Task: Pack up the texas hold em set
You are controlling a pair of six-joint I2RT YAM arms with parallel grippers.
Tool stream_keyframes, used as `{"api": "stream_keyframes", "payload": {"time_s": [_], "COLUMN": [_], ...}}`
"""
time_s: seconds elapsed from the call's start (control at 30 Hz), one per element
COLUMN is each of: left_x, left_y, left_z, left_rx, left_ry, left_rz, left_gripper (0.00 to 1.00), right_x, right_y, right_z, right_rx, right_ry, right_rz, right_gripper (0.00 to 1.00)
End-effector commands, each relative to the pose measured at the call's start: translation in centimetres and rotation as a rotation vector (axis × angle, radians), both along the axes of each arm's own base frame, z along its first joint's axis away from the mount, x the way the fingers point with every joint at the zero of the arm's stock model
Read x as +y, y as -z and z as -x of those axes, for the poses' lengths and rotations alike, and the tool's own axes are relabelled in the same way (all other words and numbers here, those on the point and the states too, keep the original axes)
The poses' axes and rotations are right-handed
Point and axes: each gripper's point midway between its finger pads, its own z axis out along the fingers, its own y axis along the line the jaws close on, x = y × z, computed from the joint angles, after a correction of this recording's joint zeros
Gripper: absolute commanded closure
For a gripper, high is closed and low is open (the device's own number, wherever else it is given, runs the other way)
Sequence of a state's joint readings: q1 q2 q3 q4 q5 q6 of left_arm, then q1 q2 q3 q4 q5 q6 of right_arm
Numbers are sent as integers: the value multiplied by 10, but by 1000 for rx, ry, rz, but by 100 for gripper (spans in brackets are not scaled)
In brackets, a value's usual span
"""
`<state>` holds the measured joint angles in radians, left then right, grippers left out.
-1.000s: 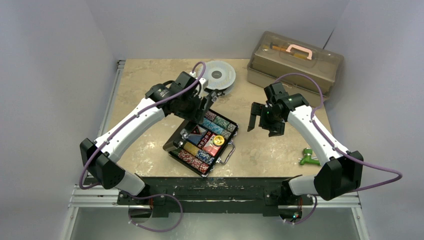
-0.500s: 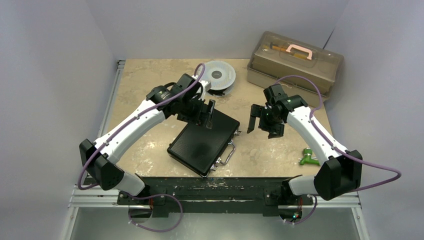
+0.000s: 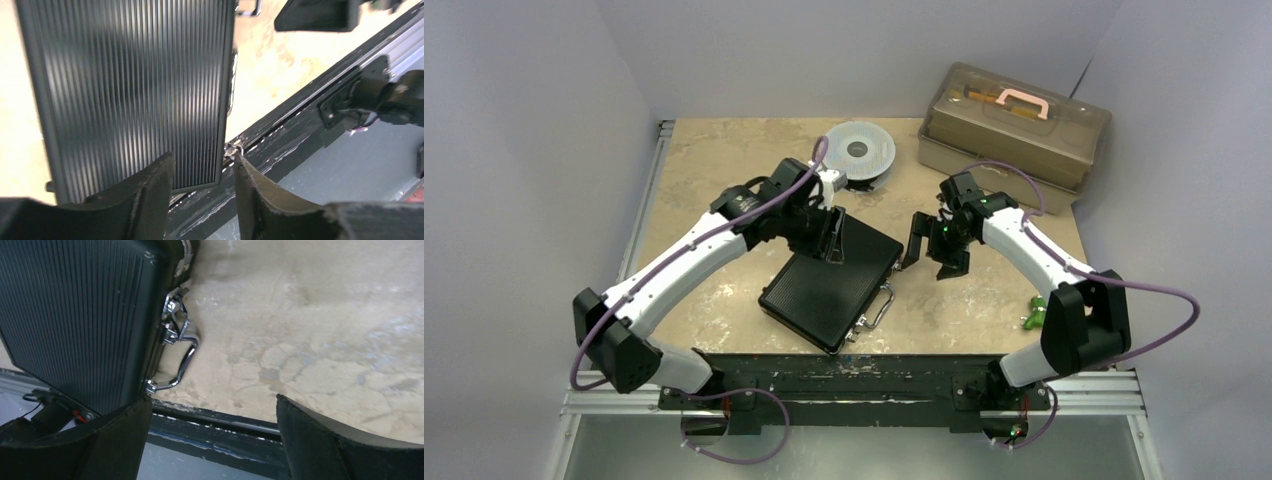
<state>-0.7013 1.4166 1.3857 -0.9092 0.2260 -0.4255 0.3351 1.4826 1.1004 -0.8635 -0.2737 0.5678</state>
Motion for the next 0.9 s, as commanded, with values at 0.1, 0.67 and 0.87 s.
{"api": "stream_keyframes", "payload": {"time_s": [0.1,0.67,0.87], "left_x": [-25,-10,0], "left_y": [55,144,162], "left_z": [1,27,36], "left_rx": [105,316,352], "left_ry": [81,-2,-13], "left_rz": [41,-62,-104], "left_gripper": [66,73,74], "right_x": [29,14,3], "right_y": [10,48,82], "right_z": [-31,-30,-8], "right_rx": [-35,4,48], "right_ry": [-24,-30,-30], "right_rz": [-112,-10,26], "right_gripper": [54,87,89]}}
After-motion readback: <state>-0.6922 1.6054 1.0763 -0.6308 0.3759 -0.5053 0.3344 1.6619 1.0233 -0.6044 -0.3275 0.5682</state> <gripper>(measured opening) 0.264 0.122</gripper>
